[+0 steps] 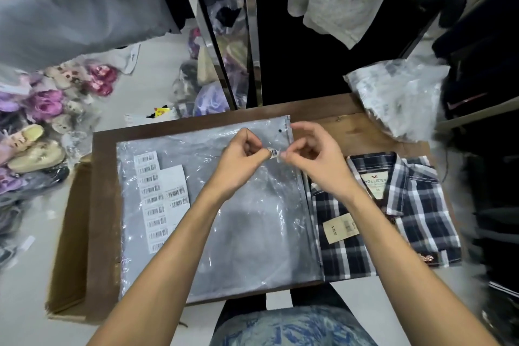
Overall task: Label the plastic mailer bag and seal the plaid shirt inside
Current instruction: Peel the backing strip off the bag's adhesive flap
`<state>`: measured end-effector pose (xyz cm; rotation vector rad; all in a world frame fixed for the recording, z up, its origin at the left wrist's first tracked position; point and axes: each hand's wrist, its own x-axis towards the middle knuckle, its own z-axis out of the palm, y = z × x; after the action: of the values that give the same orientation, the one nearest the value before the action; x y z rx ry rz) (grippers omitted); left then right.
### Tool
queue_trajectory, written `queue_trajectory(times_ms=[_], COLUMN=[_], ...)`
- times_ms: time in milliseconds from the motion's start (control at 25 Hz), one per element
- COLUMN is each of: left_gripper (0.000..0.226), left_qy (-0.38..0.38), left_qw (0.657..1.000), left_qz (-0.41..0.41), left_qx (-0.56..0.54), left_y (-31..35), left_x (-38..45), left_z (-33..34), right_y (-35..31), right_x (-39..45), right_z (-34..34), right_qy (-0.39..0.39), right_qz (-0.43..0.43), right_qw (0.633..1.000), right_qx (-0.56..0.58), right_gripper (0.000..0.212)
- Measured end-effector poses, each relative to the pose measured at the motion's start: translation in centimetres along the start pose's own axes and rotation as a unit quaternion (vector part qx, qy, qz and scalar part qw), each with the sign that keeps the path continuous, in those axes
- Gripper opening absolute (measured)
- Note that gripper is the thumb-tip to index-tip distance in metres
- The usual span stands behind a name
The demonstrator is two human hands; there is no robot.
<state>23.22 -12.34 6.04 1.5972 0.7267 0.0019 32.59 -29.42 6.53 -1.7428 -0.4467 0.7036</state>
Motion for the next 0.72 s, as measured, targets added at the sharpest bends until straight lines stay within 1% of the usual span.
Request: queue_trajectory(times_ms=[80,200,280,360,480,640,720], left_gripper=[0.023,0.024,0.025,0.026,0.026,0.029,0.027], left_qy=[-0.014,-0.025,-0.028,-0.024,-0.023,-0.013,-0.005], left_qw=[1.000,0.999,0.999,0.999,0.999,0.999,0.999], left_qz=[-0.001,-0.019,-0.035,-0.040,-0.030,-0.026,-0.027], left_qx=[-0.010,-0.013,-0.009,-0.005,0.013,0.023,0.034], left_y=[-0.2,-0.4,-0.4,-0.5,-0.8,-1.0,-1.3], left_x=[0.4,1.2,1.9,2.4,3.0,4.2,5.0], left_z=[-0.3,-0.3,-0.2,-0.1,-0.2,0.1,0.3], right_y=[0.2,0.6,1.0,1.5,2.0,2.8,3.4], right_x=[0.4,0.8,1.2,1.8,2.8,4.5,5.5], right_z=[0.0,-0.3,-0.3,-0.3,-0.4,-0.7,-0.8], right_qy=[0.013,-0.006,-0.019,-0.029,-0.002,0.016,0.020], right_qz=[0.021,0.035,0.027,0.014,0.008,0.044,0.058], right_qw=[1.000,0.999,0.998,0.999,1.000,0.999,0.998], right_qx=[0.006,-0.028,-0.050,-0.042,-0.019,0.016,0.003], right_gripper=[0.059,0.074,0.075,0.065,0.050,0.038,0.030])
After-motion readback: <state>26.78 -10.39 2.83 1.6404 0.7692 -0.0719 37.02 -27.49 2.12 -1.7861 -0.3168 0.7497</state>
